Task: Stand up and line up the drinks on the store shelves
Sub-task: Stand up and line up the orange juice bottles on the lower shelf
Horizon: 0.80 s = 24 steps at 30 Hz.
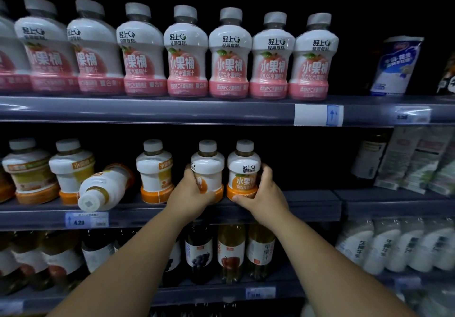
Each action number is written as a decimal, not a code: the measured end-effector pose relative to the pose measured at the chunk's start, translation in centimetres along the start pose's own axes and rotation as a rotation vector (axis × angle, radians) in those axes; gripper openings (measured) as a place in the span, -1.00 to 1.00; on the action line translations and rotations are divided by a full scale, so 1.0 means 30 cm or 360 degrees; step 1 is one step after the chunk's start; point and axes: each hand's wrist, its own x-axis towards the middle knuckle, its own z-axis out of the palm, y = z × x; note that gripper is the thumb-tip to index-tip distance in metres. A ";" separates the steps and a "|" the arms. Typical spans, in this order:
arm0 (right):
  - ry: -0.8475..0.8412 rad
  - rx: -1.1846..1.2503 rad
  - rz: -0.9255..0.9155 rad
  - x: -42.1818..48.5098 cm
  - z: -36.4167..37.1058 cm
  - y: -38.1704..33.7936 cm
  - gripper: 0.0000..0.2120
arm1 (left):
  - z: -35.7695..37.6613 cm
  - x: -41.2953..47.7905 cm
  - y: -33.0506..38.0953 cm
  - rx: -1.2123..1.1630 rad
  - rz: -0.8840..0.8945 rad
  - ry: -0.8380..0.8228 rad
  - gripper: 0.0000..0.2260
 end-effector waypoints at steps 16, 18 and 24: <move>-0.0040 -0.0090 0.0017 0.011 -0.070 0.048 -0.17 | 0.048 0.017 0.072 0.0284 -0.0112 0.0063 -0.23; -0.0044 -0.0073 0.0016 0.013 -0.082 0.067 -0.18 | 0.075 0.018 0.088 0.0312 -0.0109 0.0074 -0.23; -0.0063 0.0082 -0.0050 0.009 -0.095 0.088 0.01 | 0.097 0.015 0.081 0.0305 -0.0056 -0.0038 -0.26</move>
